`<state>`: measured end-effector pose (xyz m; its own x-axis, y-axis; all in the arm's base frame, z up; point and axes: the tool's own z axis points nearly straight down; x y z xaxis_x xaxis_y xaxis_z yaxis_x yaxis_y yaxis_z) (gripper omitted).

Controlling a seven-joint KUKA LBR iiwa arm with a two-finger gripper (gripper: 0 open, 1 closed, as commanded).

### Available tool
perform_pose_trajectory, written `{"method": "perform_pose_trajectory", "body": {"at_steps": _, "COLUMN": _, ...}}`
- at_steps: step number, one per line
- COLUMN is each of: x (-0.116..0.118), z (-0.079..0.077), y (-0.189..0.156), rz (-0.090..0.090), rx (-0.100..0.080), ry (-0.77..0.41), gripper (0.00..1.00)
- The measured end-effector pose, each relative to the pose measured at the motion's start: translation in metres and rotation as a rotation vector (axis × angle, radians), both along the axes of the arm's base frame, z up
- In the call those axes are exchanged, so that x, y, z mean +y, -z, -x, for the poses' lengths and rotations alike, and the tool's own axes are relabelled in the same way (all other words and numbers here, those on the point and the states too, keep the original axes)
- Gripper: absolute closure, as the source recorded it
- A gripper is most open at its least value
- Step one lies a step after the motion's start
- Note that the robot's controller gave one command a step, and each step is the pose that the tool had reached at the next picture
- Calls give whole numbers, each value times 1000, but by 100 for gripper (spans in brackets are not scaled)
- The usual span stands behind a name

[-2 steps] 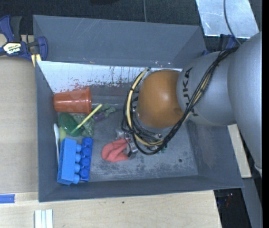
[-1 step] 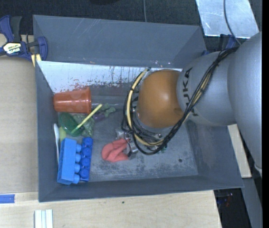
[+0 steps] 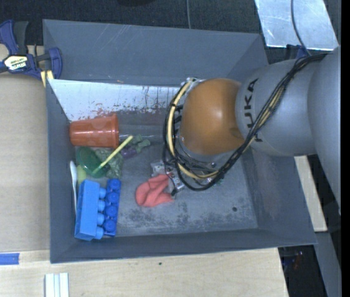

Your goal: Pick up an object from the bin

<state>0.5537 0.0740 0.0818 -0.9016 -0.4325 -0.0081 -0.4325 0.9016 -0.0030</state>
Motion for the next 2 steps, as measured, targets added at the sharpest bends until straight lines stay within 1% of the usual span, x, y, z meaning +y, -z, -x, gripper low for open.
{"method": "perform_pose_trajectory", "body": {"at_steps": 1, "x": 1, "z": -9, "y": -77, "rz": -1, "rx": -1, "ry": -51, "gripper": 100}}
{"method": "perform_pose_trajectory", "body": {"at_steps": 2, "x": -16, "z": 13, "y": -153, "rz": 1, "rx": 2, "ry": -193, "gripper": 100}}
